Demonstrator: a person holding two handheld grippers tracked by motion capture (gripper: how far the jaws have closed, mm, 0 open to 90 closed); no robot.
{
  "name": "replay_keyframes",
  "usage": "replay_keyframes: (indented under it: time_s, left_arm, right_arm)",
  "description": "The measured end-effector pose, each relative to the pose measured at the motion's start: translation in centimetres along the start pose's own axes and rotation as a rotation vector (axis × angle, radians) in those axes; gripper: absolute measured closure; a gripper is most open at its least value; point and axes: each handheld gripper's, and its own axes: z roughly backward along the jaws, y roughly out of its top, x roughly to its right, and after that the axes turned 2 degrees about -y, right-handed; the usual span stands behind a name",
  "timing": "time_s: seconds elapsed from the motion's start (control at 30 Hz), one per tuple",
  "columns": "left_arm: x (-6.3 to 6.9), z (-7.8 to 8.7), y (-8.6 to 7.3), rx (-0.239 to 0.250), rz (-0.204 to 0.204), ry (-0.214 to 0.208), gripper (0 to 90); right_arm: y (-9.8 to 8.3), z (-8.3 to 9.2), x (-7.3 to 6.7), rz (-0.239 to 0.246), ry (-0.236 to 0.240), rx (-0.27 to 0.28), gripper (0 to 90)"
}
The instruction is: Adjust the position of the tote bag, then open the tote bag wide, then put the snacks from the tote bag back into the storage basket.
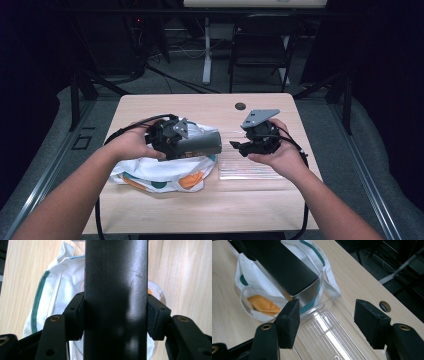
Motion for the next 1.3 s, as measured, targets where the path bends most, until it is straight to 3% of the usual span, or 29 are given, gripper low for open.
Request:
replay_keyframes:
  time_s: [0.2, 0.6, 0.83, 0.9, 1.0, 1.3]
  left_arm:
    - [0.0, -0.2, 1.2, 0.005, -0.02, -0.007, 43.1]
    - [-0.2, -0.7, 2.8, 0.014, -0.037, -0.01, 43.0]
    - [-0.2, -0.8, 3.7, 0.023, -0.043, -0.014, 43.1]
    - [-0.2, -0.8, 3.9, 0.027, -0.045, -0.016, 43.1]
    - [-0.2, -0.8, 4.1, 0.036, -0.052, -0.019, 43.0]
    - [-0.1, -0.7, 4.8, 0.054, -0.076, -0.019, 43.0]
  right_arm:
    - [1.1, -0.3, 0.3, -0.009, 0.088, -0.016, 31.7]
    - [3.1, -0.9, 0.3, 0.097, 0.167, -0.063, 16.8]
    - [3.9, -1.6, 0.0, 0.188, 0.217, -0.124, 16.3]
    - [4.0, -1.8, 0.0, 0.197, 0.212, -0.133, 16.6]
    - [4.2, -2.0, 0.1, 0.2, 0.228, -0.134, 24.9]
    - [4.4, -2.8, -0.1, 0.238, 0.265, -0.166, 25.0]
